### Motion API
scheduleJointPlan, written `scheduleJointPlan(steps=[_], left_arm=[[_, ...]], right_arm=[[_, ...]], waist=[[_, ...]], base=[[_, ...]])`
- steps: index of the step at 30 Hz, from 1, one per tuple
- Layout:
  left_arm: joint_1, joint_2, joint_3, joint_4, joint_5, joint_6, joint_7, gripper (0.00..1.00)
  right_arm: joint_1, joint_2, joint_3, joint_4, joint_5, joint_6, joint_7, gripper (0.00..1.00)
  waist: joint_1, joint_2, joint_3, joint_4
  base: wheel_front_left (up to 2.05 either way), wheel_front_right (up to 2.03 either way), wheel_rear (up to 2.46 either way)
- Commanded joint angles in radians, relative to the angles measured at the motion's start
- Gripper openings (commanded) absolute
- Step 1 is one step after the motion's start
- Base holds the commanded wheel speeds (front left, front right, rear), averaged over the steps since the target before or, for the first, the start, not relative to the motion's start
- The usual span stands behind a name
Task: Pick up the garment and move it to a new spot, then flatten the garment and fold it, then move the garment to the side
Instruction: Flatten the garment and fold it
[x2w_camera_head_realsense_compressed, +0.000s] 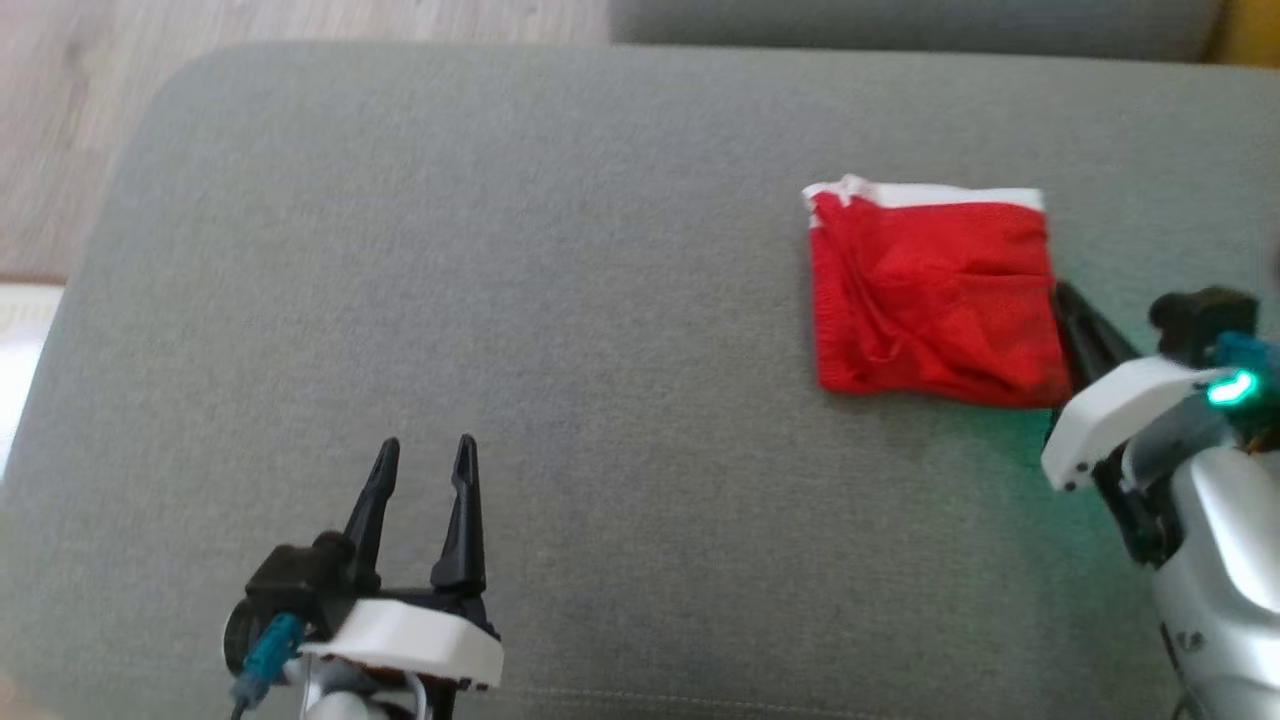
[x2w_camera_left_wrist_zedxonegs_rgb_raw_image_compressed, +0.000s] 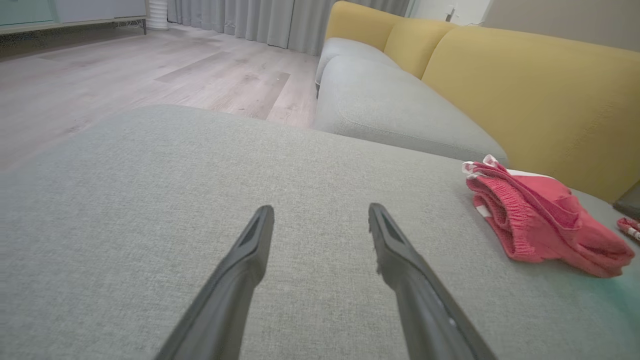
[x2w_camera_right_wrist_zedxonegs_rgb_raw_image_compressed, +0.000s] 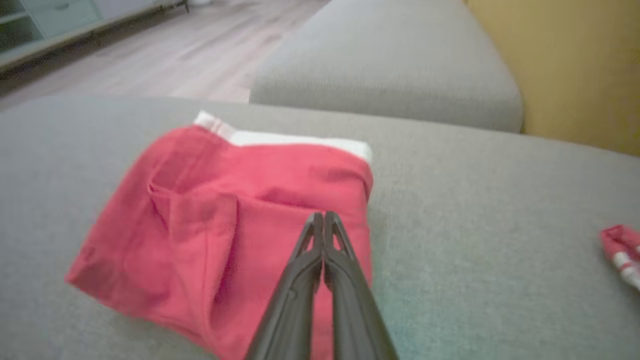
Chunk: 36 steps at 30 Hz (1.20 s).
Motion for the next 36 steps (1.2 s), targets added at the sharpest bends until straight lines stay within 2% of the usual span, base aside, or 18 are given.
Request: scheduleJointPlan(steps=[1, 9, 21, 25, 29, 35, 36], left_arm=[[-0.043, 0.0, 0.02, -0.03, -0.007, 0.009, -0.006, 1.0], [-0.059, 0.0, 0.012, -0.031, -0.022, 0.025, -0.006, 1.0], [-0.059, 0.0, 0.018, -0.029, -0.025, 0.031, -0.006, 1.0], [-0.053, 0.0, 0.028, -0.027, -0.025, 0.03, -0.006, 1.0], [-0.041, 0.0, 0.044, -0.023, -0.017, 0.024, -0.006, 1.0], [-0.001, 0.0, 0.085, 0.001, 0.01, -0.014, -0.006, 1.0], [0.006, 0.0, 0.091, 0.009, 0.02, -0.024, -0.006, 1.0]], right_arm=[[-0.028, -0.014, 0.033, 0.019, -0.009, -0.001, -0.012, 0.0], [-0.063, 0.003, 0.152, 0.118, 0.02, -0.001, -0.069, 0.0], [-0.074, 0.036, 0.479, 0.101, 0.12, -0.001, -0.077, 0.0], [-0.066, 0.037, 0.53, 0.087, 0.147, -0.001, -0.107, 0.0], [-0.042, 0.034, 0.501, 0.06, 0.183, -0.001, -0.165, 0.0], [0.085, 0.006, 0.27, -0.003, 0.184, -0.001, -0.27, 0.0], [0.111, 0.007, 0.231, -0.017, 0.178, -0.001, -0.276, 0.09]], waist=[[-0.0002, 0.0, 0.028, 0.029], [-0.0002, 0.0, 0.039, 0.05], [-0.0002, 0.0, 0.01, 0.041], [-0.0002, 0.0, -0.016, 0.024], [-0.0002, 0.0, -0.054, 0.002], [-0.0002, 0.0, -0.139, -0.03], [-0.0002, 0.0, -0.148, -0.034]], base=[[0.0, 0.0, 0.0], [0.0, 0.0, 0.0], [0.0, 0.0, 0.0], [0.0, 0.0, 0.0], [0.0, 0.0, 0.0], [0.0, 0.0, 0.0], [0.0, 0.0, 0.0]])
